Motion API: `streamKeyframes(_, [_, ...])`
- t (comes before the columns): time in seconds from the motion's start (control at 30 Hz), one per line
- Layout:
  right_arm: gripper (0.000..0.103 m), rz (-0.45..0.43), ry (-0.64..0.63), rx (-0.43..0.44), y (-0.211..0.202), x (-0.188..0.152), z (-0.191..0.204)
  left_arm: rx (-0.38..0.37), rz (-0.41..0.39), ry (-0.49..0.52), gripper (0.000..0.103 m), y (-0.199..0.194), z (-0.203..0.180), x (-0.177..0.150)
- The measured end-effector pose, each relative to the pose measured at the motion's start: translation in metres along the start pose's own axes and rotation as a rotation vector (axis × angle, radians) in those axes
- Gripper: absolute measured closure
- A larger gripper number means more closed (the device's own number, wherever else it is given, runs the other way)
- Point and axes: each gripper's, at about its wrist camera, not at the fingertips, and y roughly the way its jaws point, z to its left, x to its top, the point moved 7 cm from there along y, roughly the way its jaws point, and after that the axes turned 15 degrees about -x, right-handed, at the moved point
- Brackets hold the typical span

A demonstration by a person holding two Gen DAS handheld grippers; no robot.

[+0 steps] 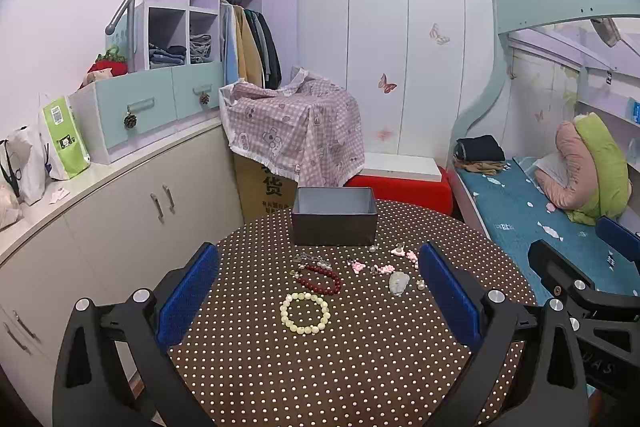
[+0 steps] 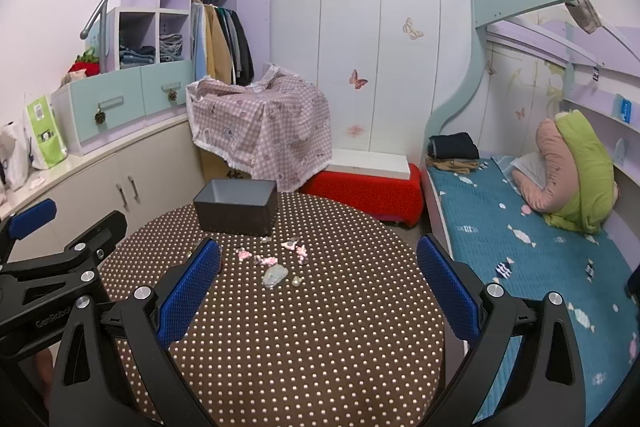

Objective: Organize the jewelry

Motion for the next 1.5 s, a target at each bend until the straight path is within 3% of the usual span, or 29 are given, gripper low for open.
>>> streamKeyframes(1.5, [0.007,0.003,0.004,0.003,0.0013,-0.0004,-0.0018,0.001,0.001,0.004,0.007,-0.0001,-0.0034,-0.0006])
